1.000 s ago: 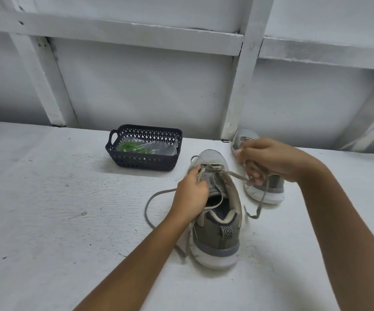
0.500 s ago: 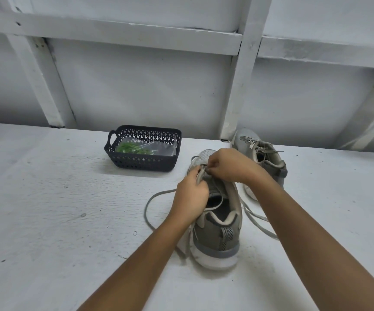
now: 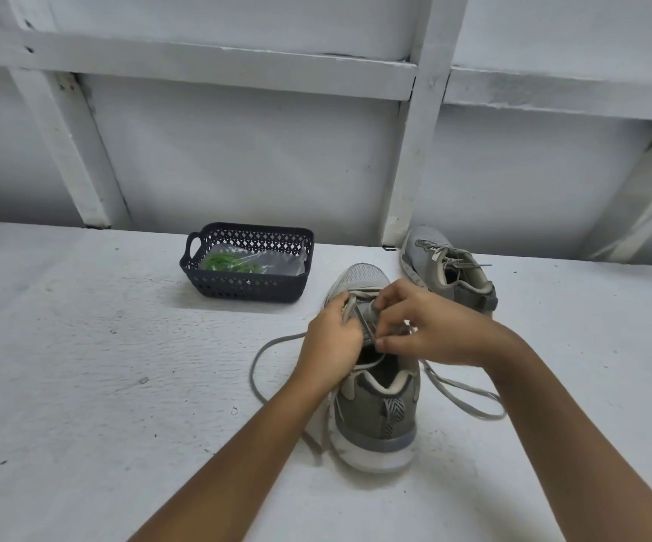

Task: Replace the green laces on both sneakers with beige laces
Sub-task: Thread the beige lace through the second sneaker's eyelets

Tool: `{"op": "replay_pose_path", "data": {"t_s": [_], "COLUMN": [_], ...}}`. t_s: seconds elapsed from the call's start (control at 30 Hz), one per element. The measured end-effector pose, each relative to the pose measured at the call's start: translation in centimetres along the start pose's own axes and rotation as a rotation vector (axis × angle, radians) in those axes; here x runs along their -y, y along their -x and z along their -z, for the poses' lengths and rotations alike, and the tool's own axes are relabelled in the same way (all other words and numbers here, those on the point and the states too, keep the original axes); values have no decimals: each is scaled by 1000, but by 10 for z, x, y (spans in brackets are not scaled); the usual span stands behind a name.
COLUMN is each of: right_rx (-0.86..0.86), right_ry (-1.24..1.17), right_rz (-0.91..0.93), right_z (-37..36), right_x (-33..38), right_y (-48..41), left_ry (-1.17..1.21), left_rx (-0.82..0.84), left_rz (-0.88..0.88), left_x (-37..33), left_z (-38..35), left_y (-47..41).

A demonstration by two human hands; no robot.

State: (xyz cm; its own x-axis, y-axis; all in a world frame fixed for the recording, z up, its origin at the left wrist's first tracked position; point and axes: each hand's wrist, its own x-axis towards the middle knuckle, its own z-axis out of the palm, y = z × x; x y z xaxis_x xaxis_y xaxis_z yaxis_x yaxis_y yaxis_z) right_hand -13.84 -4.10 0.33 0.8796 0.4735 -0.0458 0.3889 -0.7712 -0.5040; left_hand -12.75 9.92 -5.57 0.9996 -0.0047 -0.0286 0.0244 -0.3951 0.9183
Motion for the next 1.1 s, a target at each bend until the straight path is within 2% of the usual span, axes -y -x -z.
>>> {"op": "replay_pose_path", "data": {"t_s": [0.13,0.23,0.33,0.43,0.7,0.9,1.1], "right_rx": [-52,-82,-88,-129,-234,-289,-304], "right_ry": [19,29,42,75,109,112,134], "right_rz": [-8,-31,-46,-51,-41,-60,-45], "right_z": [-7,-9,-10,-12,-14,-18,-23], "right_x": [-2,-3,-4,-4,-5,-6,-4], "right_y": [-2,-3,-5,-6,-11,-13,-14], "left_ry": [-121,-116,-238,-361,-495,-546,-695], "left_rx": [82,96,159,186,239,130,-4], "left_rz": [-65,-39,-34,-122,-306,-362,-527], "left_x": [-1,-4,-5,-3,-7,-4,1], "left_z": [8,17,23,25,31,24,15], "left_y": [-12,-33,-53,-63,-75,-78,-75]}}
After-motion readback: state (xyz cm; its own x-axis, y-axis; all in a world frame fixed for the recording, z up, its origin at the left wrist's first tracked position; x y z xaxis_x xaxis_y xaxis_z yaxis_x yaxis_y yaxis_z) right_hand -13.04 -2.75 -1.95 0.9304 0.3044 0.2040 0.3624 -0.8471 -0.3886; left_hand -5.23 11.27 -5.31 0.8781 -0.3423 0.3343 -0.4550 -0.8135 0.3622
